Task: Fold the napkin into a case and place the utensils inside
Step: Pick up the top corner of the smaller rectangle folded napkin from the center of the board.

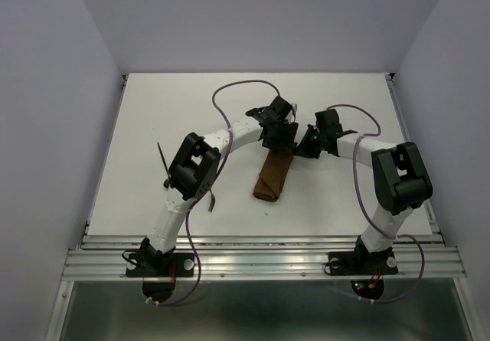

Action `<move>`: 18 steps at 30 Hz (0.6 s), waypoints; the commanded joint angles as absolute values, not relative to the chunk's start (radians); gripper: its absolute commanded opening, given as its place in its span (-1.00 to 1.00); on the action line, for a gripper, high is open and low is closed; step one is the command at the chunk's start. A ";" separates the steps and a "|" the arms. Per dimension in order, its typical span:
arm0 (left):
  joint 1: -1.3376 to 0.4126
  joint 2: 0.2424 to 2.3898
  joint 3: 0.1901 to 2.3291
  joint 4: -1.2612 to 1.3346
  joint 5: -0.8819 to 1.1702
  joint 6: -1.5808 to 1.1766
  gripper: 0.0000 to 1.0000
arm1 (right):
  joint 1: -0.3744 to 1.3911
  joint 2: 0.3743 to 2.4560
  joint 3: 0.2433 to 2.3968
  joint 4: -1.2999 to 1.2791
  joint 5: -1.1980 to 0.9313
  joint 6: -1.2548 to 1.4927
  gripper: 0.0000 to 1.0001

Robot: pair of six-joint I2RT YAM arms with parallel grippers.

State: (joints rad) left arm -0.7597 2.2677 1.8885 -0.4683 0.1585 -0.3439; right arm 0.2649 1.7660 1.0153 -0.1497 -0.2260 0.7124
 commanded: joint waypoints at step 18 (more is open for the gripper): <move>-0.778 2.209 1.870 -0.361 0.262 -0.295 -0.02 | 0.287 1.727 1.019 -0.014 -0.370 0.765 -0.91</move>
